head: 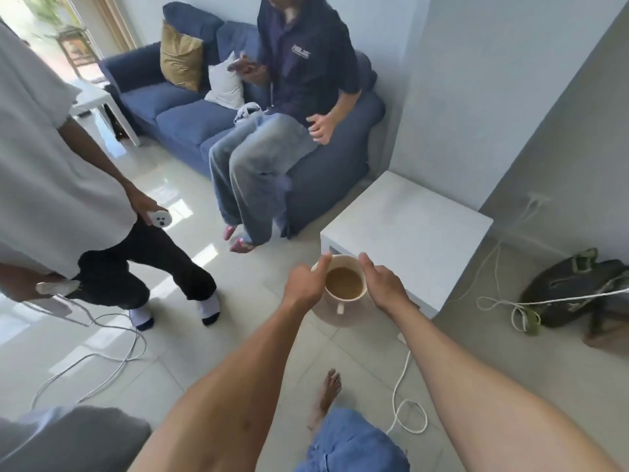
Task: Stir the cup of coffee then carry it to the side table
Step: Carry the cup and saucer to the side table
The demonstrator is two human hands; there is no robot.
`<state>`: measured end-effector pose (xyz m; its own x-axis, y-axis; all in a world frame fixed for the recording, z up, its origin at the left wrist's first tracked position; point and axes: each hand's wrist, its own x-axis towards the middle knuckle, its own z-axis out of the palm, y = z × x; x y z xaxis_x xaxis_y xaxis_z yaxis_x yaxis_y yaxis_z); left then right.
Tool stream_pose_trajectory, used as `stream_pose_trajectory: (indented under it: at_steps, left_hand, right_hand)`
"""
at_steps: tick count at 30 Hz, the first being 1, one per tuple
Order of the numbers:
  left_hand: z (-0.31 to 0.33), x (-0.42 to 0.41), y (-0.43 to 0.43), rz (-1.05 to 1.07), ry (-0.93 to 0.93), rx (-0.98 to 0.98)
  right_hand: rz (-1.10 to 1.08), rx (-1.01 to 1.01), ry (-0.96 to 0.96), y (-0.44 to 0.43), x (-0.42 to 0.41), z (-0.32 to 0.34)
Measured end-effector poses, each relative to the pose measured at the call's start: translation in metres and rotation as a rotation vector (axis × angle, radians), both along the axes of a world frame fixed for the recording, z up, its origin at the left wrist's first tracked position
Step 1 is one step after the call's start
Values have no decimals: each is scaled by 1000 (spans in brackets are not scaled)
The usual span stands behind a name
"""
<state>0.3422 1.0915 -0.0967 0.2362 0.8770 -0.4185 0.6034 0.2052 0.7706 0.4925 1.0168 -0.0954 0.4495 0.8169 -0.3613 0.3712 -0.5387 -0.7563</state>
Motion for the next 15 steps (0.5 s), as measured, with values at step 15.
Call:
stream_pose_trajectory:
  at_steps: [15]
  left_hand:
    - [-8, 175, 131, -195, -9, 43]
  right_hand:
    - [-291, -47, 28, 110, 156, -12]
